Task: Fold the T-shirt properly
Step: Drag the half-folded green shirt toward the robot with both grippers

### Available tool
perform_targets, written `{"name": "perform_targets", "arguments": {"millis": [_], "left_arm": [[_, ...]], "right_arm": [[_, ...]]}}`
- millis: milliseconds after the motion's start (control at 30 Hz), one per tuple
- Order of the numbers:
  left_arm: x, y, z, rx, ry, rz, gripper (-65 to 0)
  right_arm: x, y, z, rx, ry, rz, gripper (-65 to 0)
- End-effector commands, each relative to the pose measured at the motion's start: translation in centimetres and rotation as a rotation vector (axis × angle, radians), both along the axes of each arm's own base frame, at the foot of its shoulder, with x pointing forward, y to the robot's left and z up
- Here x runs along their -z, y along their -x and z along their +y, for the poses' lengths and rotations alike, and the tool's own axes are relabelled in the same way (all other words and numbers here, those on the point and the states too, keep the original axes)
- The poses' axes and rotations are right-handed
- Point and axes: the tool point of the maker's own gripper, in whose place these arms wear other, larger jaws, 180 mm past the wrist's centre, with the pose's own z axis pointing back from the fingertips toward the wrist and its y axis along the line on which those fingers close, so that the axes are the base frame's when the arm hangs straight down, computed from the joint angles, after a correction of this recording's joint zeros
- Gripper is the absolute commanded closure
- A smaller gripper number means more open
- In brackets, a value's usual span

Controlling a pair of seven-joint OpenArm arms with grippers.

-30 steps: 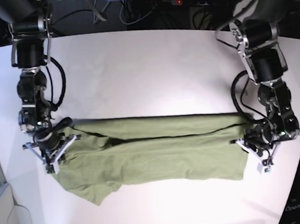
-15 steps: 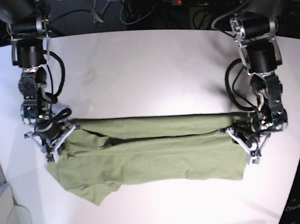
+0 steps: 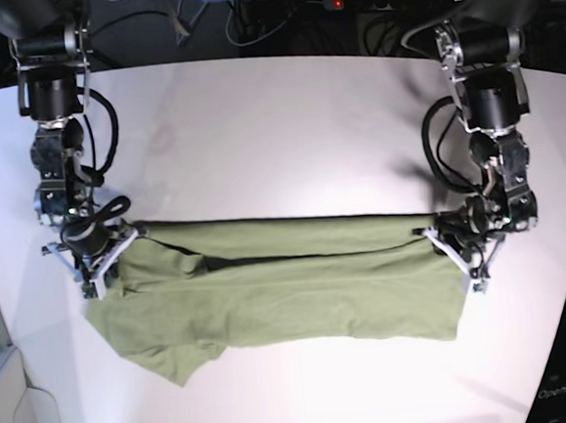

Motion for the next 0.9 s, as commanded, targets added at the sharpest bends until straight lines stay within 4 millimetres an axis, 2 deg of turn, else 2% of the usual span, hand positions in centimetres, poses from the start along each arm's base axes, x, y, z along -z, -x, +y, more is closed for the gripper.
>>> {"name": "perform_targets", "arguments": {"millis": [0,167,267,433,567,867], "left_arm": [[-0.9,-0.5,0.6,0.002,-0.017,-0.013,-1.8],[0.4,1.7,2.2,-0.002,-0.05,0.085,-1.8],[1.5,3.4,2.4,0.003,-0.064,0.141,-1.7],[0.7,5.7,2.5,0.032,-0.124,0.131,-1.7],[0.4,8.1,2.3,0.056,-0.162,0.169,-1.7],[0.3,13.4,2.0,0.097,-0.22,0.186,-1.7]], "right_arm": [[0.2,0.5,-0.8,0.0,0.017,0.031,-0.7],[2.2,3.1,-0.8,0.0,0.017,0.084,-0.7],[2.3,4.5,-0.6,-0.013,0.026,0.085,-0.7],[1.3,6.2,0.1,-0.043,0.043,0.057,-0.7],[1.8,8.1,0.3,-0.049,0.049,0.076,-0.7],[2.1,14.3,-1.8,0.003,0.072,0.121,-0.7]]}}
